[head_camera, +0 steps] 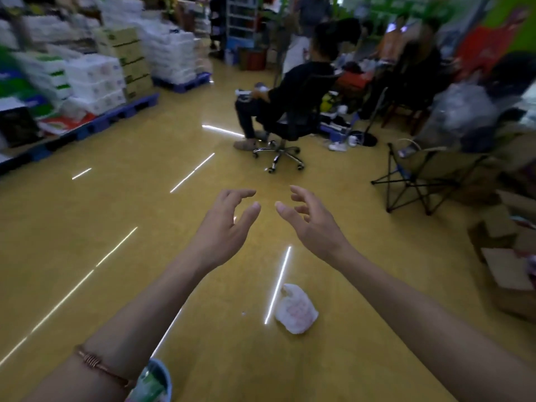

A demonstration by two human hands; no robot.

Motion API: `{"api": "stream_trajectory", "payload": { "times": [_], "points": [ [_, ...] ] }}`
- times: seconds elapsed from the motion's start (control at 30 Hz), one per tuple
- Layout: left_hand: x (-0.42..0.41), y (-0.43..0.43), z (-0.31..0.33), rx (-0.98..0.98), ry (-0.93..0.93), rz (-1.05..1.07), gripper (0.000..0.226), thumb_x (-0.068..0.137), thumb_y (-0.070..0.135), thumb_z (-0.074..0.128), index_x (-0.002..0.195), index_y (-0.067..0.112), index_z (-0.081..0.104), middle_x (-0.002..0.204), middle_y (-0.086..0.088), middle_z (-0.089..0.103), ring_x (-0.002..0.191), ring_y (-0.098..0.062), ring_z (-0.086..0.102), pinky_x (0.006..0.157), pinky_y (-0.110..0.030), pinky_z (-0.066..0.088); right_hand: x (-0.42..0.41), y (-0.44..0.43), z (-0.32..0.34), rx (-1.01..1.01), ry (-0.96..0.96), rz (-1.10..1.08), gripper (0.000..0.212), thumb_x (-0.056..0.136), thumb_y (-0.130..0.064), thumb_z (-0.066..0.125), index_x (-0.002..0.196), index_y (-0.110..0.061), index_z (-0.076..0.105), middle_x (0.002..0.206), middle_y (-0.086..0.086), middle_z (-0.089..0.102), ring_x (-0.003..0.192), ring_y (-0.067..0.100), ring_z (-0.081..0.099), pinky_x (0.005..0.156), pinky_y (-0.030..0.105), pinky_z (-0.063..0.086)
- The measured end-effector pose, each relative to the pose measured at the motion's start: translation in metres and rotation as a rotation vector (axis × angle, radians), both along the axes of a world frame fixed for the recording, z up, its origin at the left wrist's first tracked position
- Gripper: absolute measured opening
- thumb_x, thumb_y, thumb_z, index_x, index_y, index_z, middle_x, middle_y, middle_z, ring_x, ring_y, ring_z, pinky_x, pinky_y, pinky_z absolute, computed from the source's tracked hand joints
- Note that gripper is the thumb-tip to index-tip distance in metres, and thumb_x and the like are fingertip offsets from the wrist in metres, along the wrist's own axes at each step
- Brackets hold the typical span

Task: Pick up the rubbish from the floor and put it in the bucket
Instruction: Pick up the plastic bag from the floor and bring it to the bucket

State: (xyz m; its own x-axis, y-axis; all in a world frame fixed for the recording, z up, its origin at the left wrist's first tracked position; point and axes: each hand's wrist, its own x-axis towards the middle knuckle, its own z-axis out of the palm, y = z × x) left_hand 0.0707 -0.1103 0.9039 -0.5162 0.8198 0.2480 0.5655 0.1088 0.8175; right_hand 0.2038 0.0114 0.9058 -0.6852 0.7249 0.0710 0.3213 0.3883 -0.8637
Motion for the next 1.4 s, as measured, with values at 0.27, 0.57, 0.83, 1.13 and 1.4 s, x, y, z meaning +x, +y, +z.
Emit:
{"api": "stream_trajectory", "payload": {
  "times": [0.27,0.57,0.83,1.13,1.4],
  "points": [
    [0.047,0.082,0.012,0.014,0.037,-0.117,0.035,0.095,0.036,0.045,0.128,0.025,0.051,0.127,0.006,0.048,0.117,-0.006,0.046,0.083,-0.016,0.033,0.061,0.064,0.016,0.015,-0.046,-0.123,0.064,0.088,-0.053,0.054,0.143,-0.028,0.034,0.142,-0.005,0.04,0.119,0.01,0.044,0.091,0.028,0.043],
    [0.074,0.171,0.013,0.014,0.069,-0.174,0.039,0.095,0.04,0.043,0.13,0.025,0.049,0.133,0.003,0.046,0.12,-0.009,0.045,0.089,-0.022,0.033,0.094,0.144,0.018,0.024,-0.078,-0.167,0.066,0.087,-0.054,0.054,0.144,-0.028,0.034,0.142,-0.002,0.039,0.12,0.013,0.045,0.092,0.03,0.045],
    [0.084,0.218,-0.009,-0.01,0.061,-0.204,0.043,0.096,0.041,0.041,0.136,0.026,0.043,0.139,0.005,0.044,0.124,-0.005,0.042,0.088,-0.015,0.032,0.099,0.188,-0.003,-0.013,-0.111,-0.159,0.067,0.087,-0.055,0.054,0.145,-0.027,0.033,0.143,-0.002,0.038,0.123,0.014,0.045,0.097,0.035,0.045],
    [0.036,0.25,-0.031,-0.078,0.067,-0.205,0.045,0.096,0.039,0.042,0.138,0.024,0.04,0.142,0.003,0.04,0.127,-0.009,0.04,0.095,-0.021,0.032,0.063,0.22,-0.028,-0.054,-0.123,-0.186,0.066,0.087,-0.052,0.056,0.144,-0.028,0.033,0.141,-0.004,0.04,0.117,0.011,0.047,0.088,0.028,0.044],
    [-0.029,0.297,-0.057,-0.098,0.047,-0.244,0.038,0.094,0.036,0.047,0.13,0.022,0.049,0.13,0.003,0.043,0.116,-0.007,0.043,0.089,-0.021,0.033,0.019,0.26,-0.046,-0.051,-0.197,-0.282,0.065,0.087,-0.052,0.056,0.143,-0.029,0.034,0.14,-0.005,0.041,0.114,0.009,0.047,0.088,0.028,0.045]
  ]
}}
